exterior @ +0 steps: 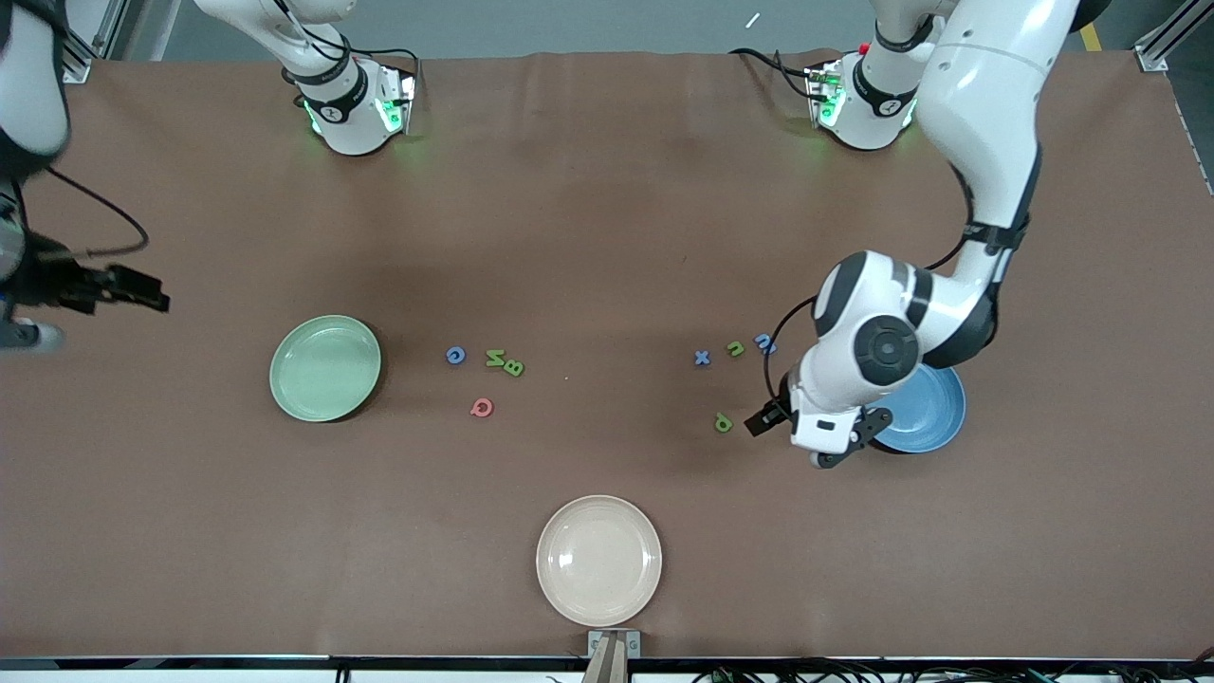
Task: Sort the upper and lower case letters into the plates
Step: 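Grasp the green p with the left gripper while the right gripper grasps c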
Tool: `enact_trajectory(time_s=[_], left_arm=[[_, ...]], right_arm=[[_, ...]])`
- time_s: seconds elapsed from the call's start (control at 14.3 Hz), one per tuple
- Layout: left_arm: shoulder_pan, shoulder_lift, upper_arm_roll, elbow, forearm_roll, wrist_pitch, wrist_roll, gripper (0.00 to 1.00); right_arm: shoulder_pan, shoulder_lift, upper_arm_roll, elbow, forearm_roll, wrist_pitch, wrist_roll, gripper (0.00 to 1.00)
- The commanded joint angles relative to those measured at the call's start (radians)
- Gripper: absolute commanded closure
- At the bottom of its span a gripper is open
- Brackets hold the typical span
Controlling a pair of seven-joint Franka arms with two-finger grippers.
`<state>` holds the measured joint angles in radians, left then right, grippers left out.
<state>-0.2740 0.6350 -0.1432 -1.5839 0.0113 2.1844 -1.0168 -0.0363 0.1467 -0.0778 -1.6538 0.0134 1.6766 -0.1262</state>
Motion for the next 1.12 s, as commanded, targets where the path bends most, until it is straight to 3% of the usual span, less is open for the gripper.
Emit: enact_trajectory(time_s=[0.0,0.14,0.35,0.49,0.63,0.84,1.05], left_arm=[[-0.031,0.044,0.002,0.004,0.035,0.084,-0.119,0.0],[-0.054,0.087,0.002,0.016,0.033,0.152,-0.202,0.0],[-0.069,0.14,0.004,0.05,0.033,0.157,-0.21,0.0],[-0.086,0.156,0.011,0.056,0.035,0.158,-0.21,0.01],[-0.094,0.173,0.013,0.059,0.036,0.158,-0.21,0.07],[-0.094,0.176,0.013,0.059,0.047,0.158,-0.21,0.26],[-0.094,0.184,0.013,0.061,0.049,0.158,-0.21,0.31]], right_arm=[[0.004,0.03,0.015,0.005,0.026,0.004,0.041,0.0],[0.048,0.03,0.015,-0.078,0.112,0.113,0.155,0.0],[0.13,0.028,0.015,-0.245,0.122,0.341,0.206,0.0],[0.182,0.037,0.013,-0.296,0.122,0.412,0.264,0.0],[0.232,0.071,0.015,-0.328,0.12,0.471,0.385,0.0],[0.306,0.119,0.013,-0.405,0.12,0.644,0.436,0.0],[0.338,0.197,0.013,-0.452,0.12,0.79,0.453,0.0]])
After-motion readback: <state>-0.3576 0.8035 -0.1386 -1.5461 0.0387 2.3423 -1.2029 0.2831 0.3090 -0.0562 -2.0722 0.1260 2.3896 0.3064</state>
